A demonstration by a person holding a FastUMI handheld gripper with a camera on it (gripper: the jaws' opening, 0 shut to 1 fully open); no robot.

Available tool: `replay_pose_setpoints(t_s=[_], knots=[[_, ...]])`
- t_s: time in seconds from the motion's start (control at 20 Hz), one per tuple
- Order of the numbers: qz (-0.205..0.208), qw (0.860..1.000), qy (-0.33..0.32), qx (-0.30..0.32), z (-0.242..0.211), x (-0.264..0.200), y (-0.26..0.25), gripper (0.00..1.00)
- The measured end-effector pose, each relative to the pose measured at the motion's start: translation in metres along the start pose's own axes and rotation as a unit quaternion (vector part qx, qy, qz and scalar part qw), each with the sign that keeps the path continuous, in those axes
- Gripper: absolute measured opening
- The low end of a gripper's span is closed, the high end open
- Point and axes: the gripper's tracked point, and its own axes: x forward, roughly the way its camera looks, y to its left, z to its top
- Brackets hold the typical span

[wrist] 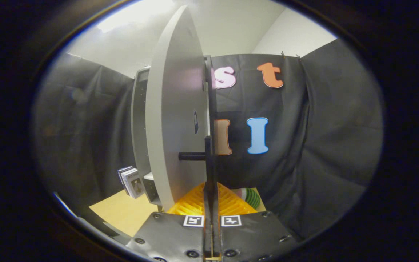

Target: Open the shoe cabinet door, grab the shoes and put them into the shoe cabinet, then close the shoe cabinet door.

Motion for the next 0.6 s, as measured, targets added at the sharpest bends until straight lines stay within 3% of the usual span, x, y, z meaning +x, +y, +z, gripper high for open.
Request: replay_pose_setpoints(t_s=[0.35,0.6], knots=[[-0.057,0.998,-0.018,-0.034,0.003,-0.028,0.003,0.03],[-0.083,0.995,-0.029,-0.041,-0.01,-0.055,0.066,0.02]])
